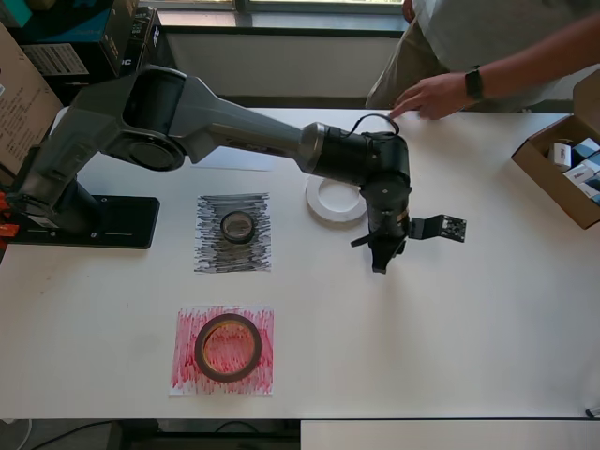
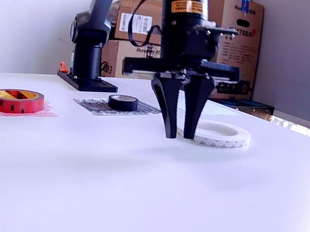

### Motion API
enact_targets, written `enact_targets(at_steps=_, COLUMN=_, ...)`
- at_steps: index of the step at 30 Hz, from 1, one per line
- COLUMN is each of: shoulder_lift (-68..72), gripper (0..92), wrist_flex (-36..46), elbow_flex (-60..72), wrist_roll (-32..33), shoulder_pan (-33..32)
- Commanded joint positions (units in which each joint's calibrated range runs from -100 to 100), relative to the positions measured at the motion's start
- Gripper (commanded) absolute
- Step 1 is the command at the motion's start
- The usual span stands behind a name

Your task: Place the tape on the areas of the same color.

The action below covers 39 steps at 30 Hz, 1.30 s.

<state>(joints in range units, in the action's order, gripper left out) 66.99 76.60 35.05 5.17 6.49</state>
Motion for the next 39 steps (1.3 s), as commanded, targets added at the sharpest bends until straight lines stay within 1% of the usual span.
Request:
enact_targets(at_steps=1, shoulder_lift=-9.4, gripper=26.4, wrist_flex=0.1, elbow_flex=-5.0, wrist_roll=0.1, shoulder_pan=-0.9)
enact_targets(at_steps=6, shoulder_lift=-17.5, gripper=26.4, wrist_flex=0.0, elbow_flex=-11.6, wrist_roll=-0.2, shoulder_pan=-1.4)
enact_targets(at_steps=9, shoulder_lift=-22.4, gripper=26.4, wrist_flex=-0.1, elbow_flex=-17.3, wrist_roll=-1.7, shoulder_pan=-2.2)
enact_targets(at_steps=17, shoulder_lift=-34.9, gripper=26.4, wrist_flex=-0.2, elbow_flex=-30.6, wrist_roll=-2.9, shoulder_pan=-3.3)
enact_targets(at_steps=25, shoulder_lift=-46.0, gripper=26.4, wrist_flex=-0.3, elbow_flex=-39.6, wrist_roll=-3.0, shoulder_pan=-6.7)
enact_targets(at_steps=31, shoulder_lift=-48.0, gripper=26.4, wrist_flex=-0.5, elbow_flex=-40.8, wrist_roll=-2.5, shoulder_pan=-10.3)
enact_targets(at_steps=36, shoulder_lift=-46.1, gripper=26.4, wrist_flex=-6.2, elbow_flex=-41.5, wrist_roll=-2.1, shoulder_pan=-12.5)
enact_targets(at_steps=39, shoulder_lift=-44.1, gripper=26.4, wrist_flex=-7.7, elbow_flex=-40.8, wrist_roll=-2.0, shoulder_pan=-12.7)
